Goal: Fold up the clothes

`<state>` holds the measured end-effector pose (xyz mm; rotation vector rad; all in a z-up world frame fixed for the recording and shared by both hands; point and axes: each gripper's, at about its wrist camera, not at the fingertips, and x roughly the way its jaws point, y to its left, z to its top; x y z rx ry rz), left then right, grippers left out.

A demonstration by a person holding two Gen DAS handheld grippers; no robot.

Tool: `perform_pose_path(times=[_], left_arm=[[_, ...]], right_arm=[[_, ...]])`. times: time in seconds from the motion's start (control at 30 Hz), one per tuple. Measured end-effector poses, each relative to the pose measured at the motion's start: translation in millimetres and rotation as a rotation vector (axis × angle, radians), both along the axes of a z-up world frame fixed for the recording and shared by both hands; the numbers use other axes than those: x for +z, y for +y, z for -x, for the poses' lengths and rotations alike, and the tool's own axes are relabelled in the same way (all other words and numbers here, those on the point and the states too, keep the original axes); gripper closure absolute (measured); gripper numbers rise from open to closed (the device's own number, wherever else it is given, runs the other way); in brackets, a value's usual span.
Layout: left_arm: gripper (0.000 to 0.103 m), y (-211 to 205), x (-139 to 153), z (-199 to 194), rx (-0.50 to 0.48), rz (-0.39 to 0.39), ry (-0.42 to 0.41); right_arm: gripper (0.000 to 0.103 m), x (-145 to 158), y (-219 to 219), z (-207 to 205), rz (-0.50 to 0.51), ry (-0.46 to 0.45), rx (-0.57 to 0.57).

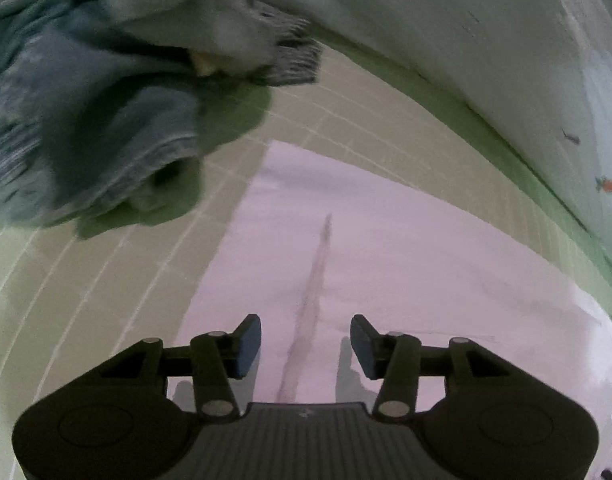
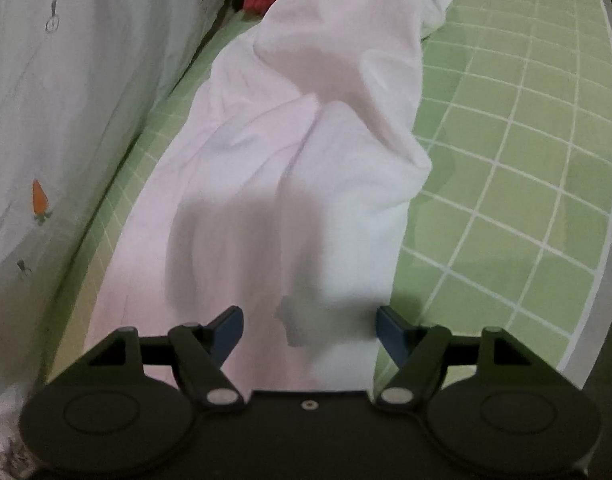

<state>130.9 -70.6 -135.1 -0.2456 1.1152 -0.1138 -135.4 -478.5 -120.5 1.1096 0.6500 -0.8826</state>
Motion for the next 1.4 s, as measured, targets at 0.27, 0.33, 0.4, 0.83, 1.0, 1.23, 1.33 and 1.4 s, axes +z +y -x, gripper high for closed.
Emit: perform_pose_path(times=[0.27, 0.33, 0.4, 0.83, 1.0, 1.23, 1.33, 1.4], left_arm=[[0.053, -9, -13, -19, -0.021, 0.043, 0.034], [0.06, -10, -13, -19, -0.03, 0.041, 0.026], [0.077, -10, -13, -19, -0.039, 0.039, 0.018], [0.098, -2, 68, -10, -0.018, 0.09, -0.218], [0.098, -4, 118, -18, -0.004, 0.036, -0.356], [0.092, 14, 60, -62, 0.122, 0.016, -0.184], [0.084, 28, 39, -47, 0.138, 0.011, -0.111], [0.079, 35, 29, -34, 0.121, 0.015, -0.077]], right_arm=[[0.092, 18, 13, -5, 0.04, 0.066, -0.047], [0.095, 28, 20, -11, 0.091, 0.082, -0.01], [0.097, 37, 26, -18, 0.146, 0.098, 0.037], [0.099, 75, 21, -18, 0.218, -0.05, 0.088], [0.099, 92, 32, -19, 0.26, -0.092, 0.173], [0.098, 48, 25, -32, 0.126, -0.061, 0.177], [0.085, 38, 26, -35, 0.078, -0.047, 0.176], [0.068, 34, 27, -38, 0.054, -0.035, 0.181]])
